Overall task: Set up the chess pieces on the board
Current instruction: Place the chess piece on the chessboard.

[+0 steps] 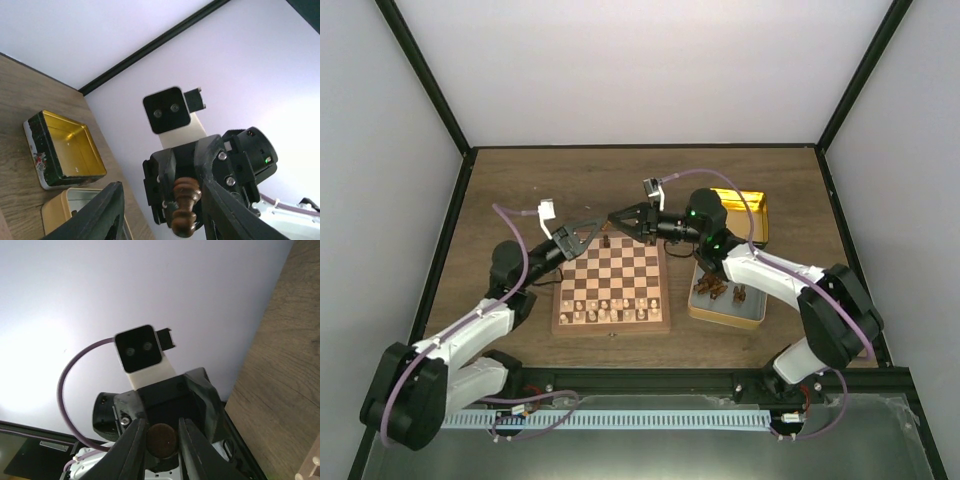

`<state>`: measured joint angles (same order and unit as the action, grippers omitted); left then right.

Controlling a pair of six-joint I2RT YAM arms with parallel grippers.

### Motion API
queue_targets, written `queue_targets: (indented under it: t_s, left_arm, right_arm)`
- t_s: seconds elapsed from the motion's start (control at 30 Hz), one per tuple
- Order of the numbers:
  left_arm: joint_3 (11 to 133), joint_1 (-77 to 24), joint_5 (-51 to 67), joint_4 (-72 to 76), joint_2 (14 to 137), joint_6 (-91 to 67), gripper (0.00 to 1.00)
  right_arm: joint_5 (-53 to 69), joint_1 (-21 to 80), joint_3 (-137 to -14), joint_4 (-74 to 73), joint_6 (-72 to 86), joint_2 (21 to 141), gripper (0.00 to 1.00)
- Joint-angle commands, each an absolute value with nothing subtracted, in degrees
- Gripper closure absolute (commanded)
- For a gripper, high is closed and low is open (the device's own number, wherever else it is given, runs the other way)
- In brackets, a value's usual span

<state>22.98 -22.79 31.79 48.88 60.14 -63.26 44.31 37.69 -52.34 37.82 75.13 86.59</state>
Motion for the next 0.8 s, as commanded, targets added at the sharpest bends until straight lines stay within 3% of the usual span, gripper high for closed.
queue_targets:
  t_s: [0.0, 0.23, 0.77]
  left_arm:
    - [20.97, -23.11, 34.33, 60.47, 63.08, -69.35, 0.58]
    - [21.0, -23.12, 34.8, 62.65, 64.06, -70.22, 0.66]
    - [20.63, -23.24, 34.18, 58.58, 63.81, -68.56, 0.7]
  right_arm:
    - [43.46, 37.56, -52.32, 41.88, 77.22, 87.42, 0.81]
    - [43.14, 37.54, -52.64, 41.42, 76.95, 88.28, 0.81]
    - [41.57, 37.54, -53.76, 40.85, 76.77, 89.62, 0.8]
